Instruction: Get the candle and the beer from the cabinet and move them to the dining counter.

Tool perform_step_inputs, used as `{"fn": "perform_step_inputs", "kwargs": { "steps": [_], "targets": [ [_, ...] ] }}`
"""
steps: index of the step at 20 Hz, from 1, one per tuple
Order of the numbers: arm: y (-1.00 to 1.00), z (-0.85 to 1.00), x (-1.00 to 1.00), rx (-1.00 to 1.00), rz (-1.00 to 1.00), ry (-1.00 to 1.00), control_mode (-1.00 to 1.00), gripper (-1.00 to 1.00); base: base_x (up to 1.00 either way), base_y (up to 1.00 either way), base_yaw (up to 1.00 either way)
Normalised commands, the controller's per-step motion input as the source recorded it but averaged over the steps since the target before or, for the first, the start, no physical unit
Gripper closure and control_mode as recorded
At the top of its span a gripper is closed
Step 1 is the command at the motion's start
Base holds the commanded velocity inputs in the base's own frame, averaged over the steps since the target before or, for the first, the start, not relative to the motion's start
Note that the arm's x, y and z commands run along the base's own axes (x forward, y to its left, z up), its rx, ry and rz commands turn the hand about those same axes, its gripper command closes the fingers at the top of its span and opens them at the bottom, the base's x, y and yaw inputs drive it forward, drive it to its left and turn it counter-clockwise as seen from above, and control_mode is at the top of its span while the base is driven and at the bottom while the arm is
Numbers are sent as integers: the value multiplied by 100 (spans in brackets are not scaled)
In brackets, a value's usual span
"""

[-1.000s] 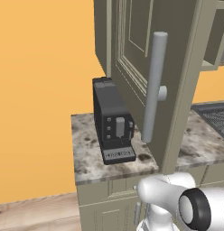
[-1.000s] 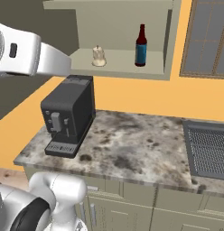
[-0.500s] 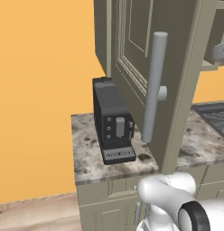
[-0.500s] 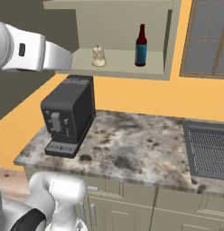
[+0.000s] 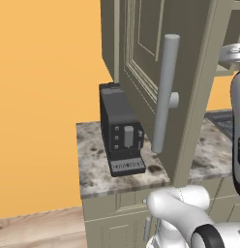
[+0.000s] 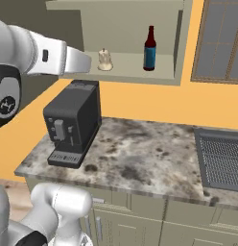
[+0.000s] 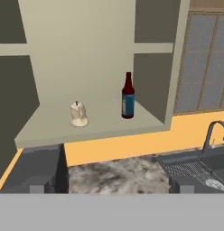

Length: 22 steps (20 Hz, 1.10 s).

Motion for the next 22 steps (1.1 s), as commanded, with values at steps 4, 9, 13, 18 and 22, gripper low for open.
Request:
{"fn": "perform_step_inputs", "kwargs": {
  "steps": [4, 9, 13, 18, 22],
  "targets": [
    [-4, 0, 53, 0, 0, 0, -100, -100, 0, 0, 0],
    [0, 0, 62, 0, 0, 0, -100, -100, 0, 0, 0],
    [-4, 0, 64, 0, 0, -1, -100, -100, 0, 0, 0],
    [-32, 0, 33, 0, 0, -8, -100, -100, 0, 0, 0],
    [-31, -2, 20, 0, 0, -11, -100, -100, 0, 0, 0]
  ]
}}
